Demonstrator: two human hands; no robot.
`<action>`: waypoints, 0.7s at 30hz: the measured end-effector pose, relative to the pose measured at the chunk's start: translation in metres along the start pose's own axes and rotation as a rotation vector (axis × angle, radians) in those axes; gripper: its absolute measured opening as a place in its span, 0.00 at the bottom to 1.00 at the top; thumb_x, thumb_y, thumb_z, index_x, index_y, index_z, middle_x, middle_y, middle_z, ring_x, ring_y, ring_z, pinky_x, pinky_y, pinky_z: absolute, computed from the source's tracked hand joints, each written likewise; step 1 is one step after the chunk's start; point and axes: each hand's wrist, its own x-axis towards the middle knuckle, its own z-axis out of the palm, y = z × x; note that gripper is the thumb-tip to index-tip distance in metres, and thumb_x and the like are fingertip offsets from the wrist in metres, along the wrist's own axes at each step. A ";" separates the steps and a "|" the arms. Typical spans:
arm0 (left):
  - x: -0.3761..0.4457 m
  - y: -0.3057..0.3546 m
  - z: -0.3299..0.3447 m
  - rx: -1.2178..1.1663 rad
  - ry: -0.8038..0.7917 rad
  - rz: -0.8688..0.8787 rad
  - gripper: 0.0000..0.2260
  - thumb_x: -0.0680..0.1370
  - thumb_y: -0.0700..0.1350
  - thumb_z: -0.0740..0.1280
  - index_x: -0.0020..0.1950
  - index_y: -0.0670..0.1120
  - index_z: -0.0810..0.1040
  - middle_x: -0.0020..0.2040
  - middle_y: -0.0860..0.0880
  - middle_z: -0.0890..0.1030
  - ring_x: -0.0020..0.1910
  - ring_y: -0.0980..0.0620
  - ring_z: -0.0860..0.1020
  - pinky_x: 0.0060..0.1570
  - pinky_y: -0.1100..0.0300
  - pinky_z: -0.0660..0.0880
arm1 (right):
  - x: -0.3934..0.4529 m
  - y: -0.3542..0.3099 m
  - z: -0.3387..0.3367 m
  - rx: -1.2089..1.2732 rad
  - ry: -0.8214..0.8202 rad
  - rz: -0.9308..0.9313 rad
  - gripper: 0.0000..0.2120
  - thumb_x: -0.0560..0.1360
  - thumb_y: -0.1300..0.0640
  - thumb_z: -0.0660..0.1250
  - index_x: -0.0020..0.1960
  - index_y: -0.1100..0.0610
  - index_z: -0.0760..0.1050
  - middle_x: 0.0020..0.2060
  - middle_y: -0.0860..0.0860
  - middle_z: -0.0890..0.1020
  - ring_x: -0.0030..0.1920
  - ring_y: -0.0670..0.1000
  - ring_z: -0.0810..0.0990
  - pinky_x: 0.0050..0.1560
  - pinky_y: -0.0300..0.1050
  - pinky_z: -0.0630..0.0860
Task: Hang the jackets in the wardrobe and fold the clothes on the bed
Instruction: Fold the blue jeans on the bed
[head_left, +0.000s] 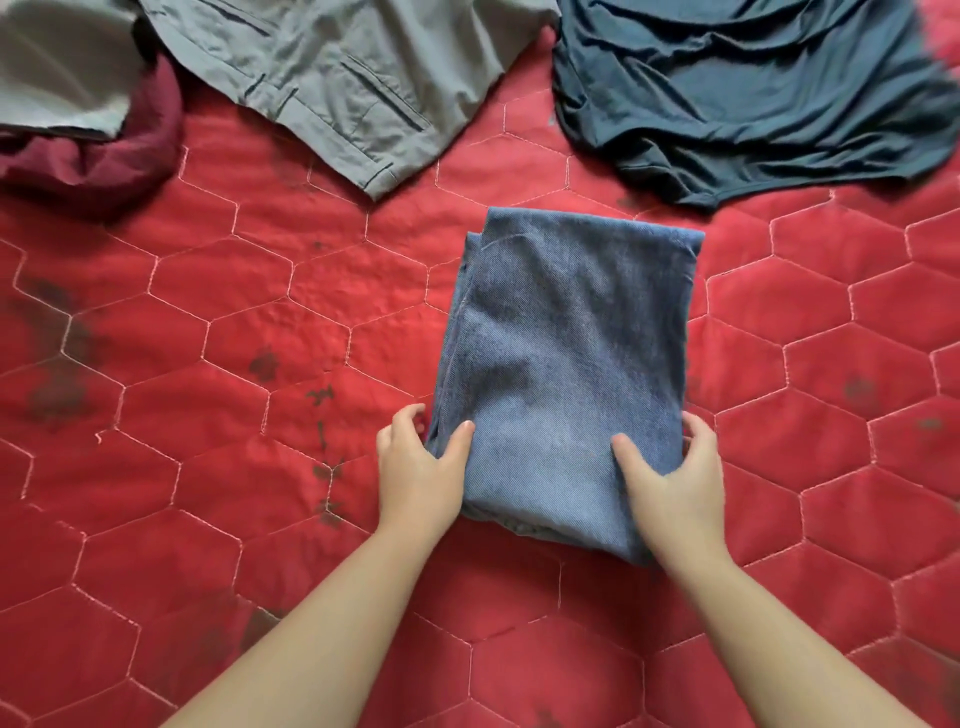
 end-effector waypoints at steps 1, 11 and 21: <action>0.001 0.001 -0.001 0.009 -0.037 -0.039 0.20 0.74 0.54 0.72 0.62 0.48 0.73 0.54 0.49 0.77 0.56 0.50 0.75 0.57 0.59 0.69 | 0.003 -0.001 -0.003 -0.005 -0.020 0.057 0.31 0.69 0.47 0.75 0.66 0.55 0.68 0.60 0.53 0.76 0.61 0.53 0.75 0.65 0.50 0.70; -0.043 -0.031 -0.034 -0.365 -0.770 -0.595 0.10 0.70 0.46 0.74 0.47 0.42 0.85 0.47 0.44 0.86 0.46 0.48 0.84 0.45 0.58 0.78 | -0.009 0.022 -0.067 0.094 -0.869 0.654 0.28 0.62 0.44 0.77 0.56 0.59 0.80 0.48 0.56 0.86 0.48 0.54 0.85 0.46 0.47 0.77; -0.055 -0.043 -0.035 -0.398 -0.771 -0.683 0.14 0.75 0.51 0.70 0.50 0.41 0.83 0.47 0.43 0.86 0.44 0.48 0.85 0.34 0.62 0.79 | -0.035 0.051 -0.073 0.210 -1.052 0.849 0.14 0.69 0.53 0.71 0.47 0.62 0.85 0.53 0.60 0.84 0.49 0.57 0.85 0.49 0.48 0.78</action>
